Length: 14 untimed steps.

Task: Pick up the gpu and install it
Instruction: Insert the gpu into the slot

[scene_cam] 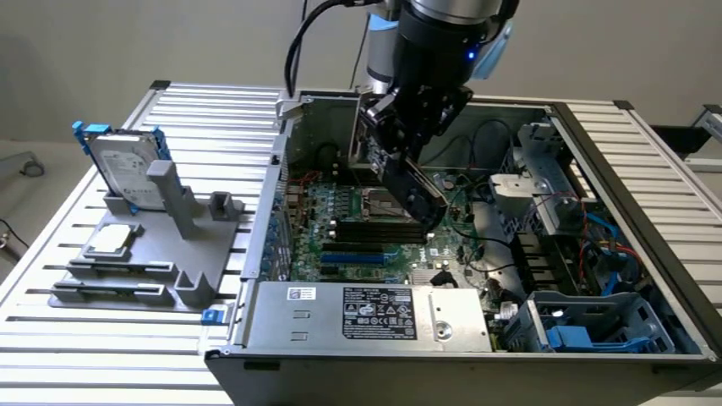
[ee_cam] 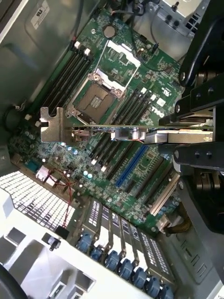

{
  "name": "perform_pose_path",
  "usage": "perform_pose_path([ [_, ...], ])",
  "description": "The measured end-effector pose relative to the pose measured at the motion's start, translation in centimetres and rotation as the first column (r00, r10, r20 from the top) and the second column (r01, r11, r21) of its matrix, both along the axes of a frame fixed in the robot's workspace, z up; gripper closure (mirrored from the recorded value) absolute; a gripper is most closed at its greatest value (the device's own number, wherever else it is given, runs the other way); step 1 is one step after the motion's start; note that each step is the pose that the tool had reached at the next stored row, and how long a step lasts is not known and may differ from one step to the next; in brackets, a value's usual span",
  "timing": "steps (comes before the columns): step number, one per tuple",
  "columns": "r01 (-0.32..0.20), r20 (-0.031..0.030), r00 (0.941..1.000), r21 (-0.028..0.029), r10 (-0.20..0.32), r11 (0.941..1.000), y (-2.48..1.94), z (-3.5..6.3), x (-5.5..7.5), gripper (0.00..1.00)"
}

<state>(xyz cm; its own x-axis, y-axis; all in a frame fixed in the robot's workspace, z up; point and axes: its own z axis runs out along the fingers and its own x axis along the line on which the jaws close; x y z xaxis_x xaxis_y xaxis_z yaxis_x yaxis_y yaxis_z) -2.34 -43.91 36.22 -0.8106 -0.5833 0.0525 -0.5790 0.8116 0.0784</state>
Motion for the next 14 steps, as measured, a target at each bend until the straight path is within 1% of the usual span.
perform_pose_path([
  [3,-0.055,0.0009,0.9985,0.0097,0.055,0.9984,0.00,-0.22,0.00,0.74],
  [5,-0.091,0.0019,0.9958,0.0166,0.091,0.9957,0.00,-0.37,0.00,0.74],
  [7,-0.128,0.0031,0.9917,0.0233,0.128,0.9915,0.00,-0.51,0.00,0.74],
  [9,-0.164,0.0044,0.9865,0.0297,0.164,0.9860,0.00,-0.66,-0.01,0.74],
  [11,-0.199,0.0060,0.9799,0.0359,0.199,0.9793,0.00,-0.81,-0.01,0.74],
  [14,-0.253,0.0087,0.9675,0.0448,0.253,0.9665,0.00,-1.03,-0.01,0.74],
])
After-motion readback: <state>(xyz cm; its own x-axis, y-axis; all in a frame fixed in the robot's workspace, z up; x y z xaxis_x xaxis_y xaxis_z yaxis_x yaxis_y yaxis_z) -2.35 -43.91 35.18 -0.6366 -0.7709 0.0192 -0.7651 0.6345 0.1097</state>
